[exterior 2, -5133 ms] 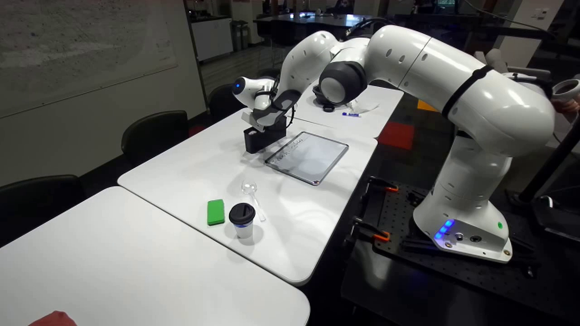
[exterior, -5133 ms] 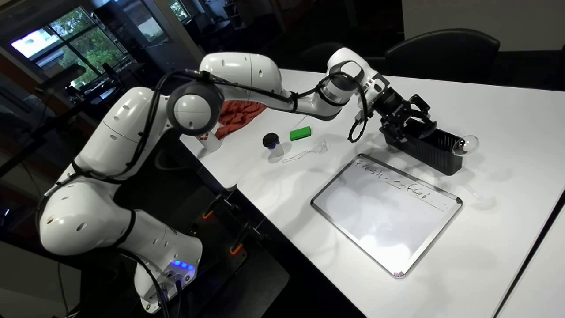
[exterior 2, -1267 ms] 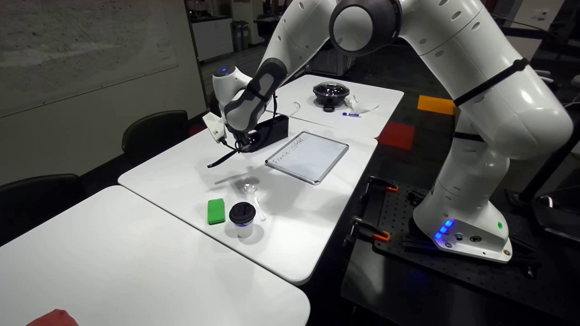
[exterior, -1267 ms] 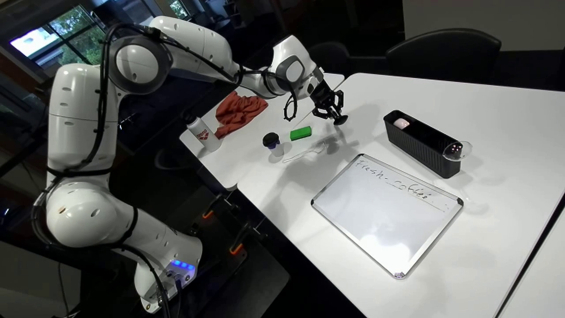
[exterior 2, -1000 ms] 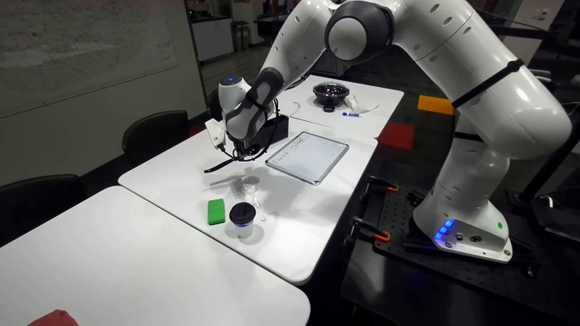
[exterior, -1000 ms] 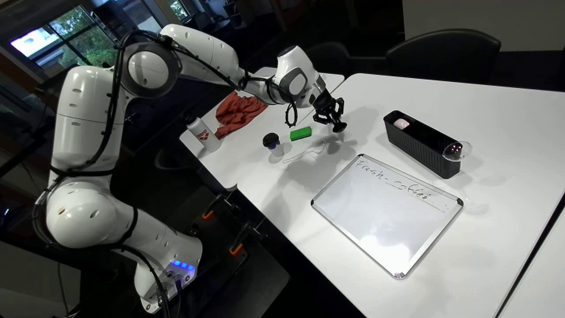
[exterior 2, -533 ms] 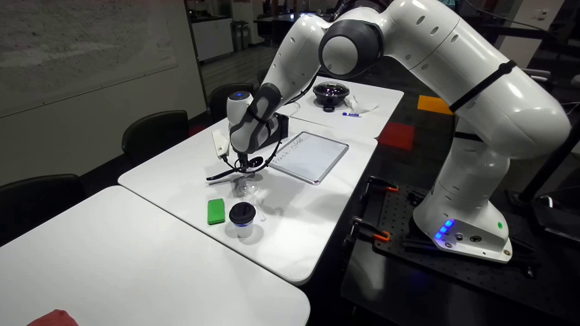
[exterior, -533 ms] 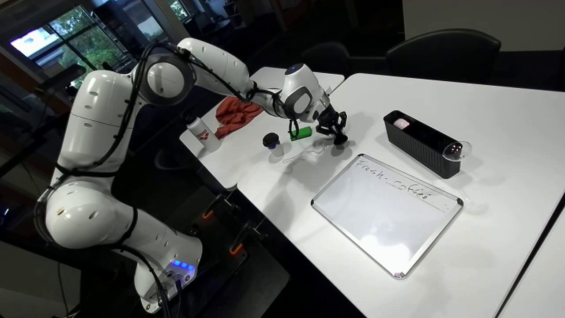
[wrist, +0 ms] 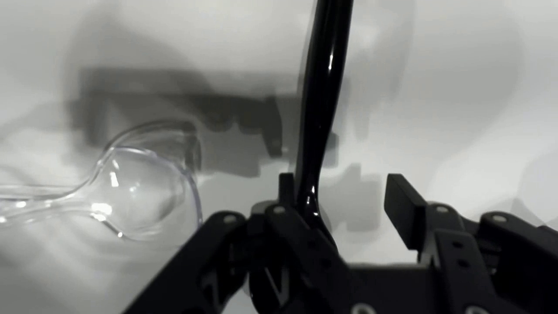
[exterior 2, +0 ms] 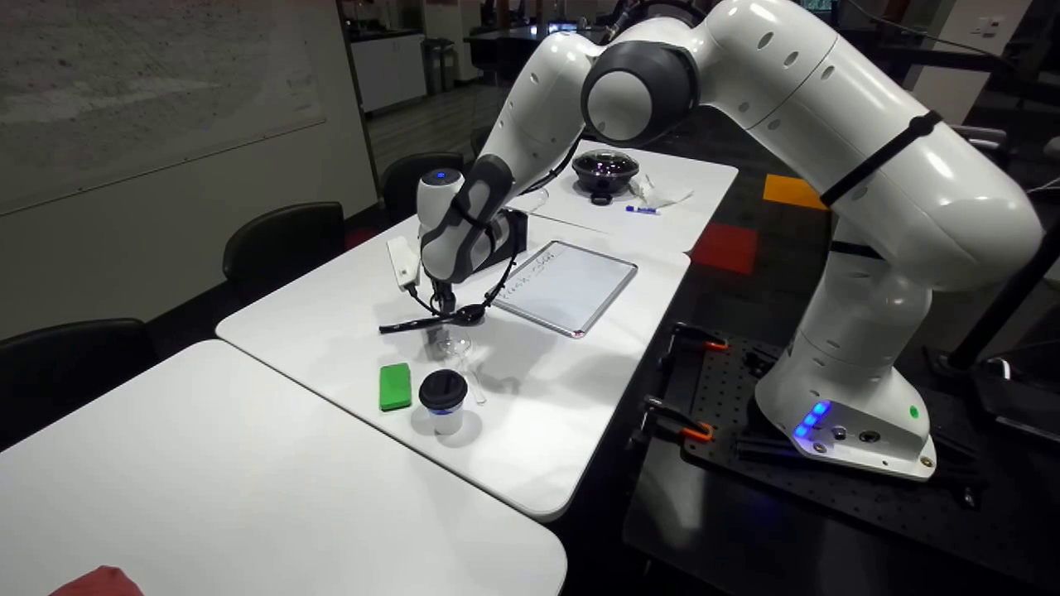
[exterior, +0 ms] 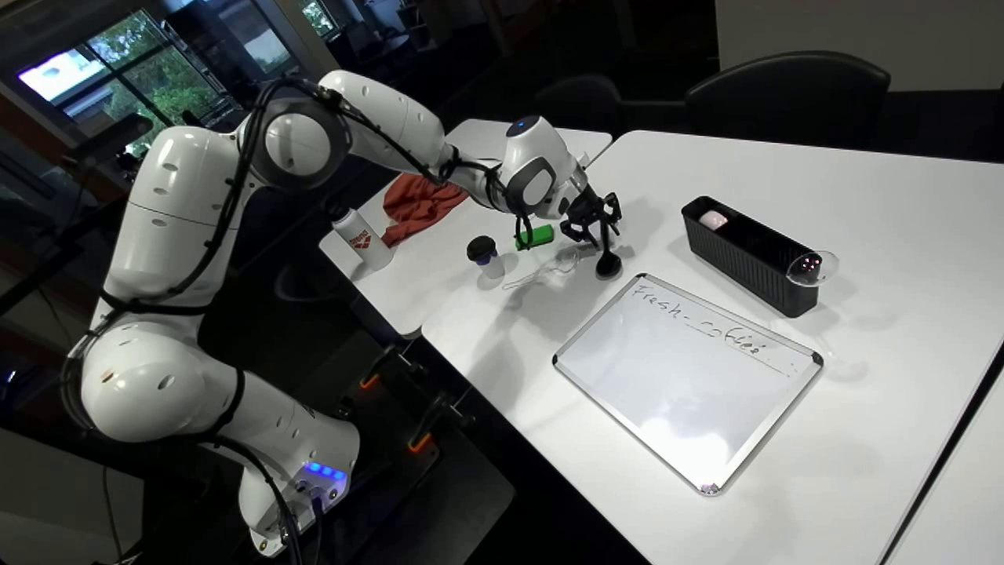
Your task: Put the black spoon on the table
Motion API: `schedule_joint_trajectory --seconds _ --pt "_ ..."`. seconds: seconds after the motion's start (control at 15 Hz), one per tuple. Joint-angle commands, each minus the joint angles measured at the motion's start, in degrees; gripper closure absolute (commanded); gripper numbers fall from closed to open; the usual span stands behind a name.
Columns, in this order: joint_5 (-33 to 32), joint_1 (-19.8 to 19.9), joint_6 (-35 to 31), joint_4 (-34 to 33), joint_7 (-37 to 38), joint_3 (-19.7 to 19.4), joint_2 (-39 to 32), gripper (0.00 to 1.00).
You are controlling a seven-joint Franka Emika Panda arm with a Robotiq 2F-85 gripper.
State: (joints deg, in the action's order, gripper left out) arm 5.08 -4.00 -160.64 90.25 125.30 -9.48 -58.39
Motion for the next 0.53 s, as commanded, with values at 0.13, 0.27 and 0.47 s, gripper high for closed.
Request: schedule_joint_trajectory --seconds 0.13,0.27,0.47 --pt "0.28 -0.59 -0.5 7.26 -9.17 0.29 9.14 0.0" --pt "0.12 -0.67 0.74 10.72 -13.21 0.38 13.87 0.0" --pt "-1.66 -2.69 6.72 15.01 -17.16 -2.26 20.54 0.0"
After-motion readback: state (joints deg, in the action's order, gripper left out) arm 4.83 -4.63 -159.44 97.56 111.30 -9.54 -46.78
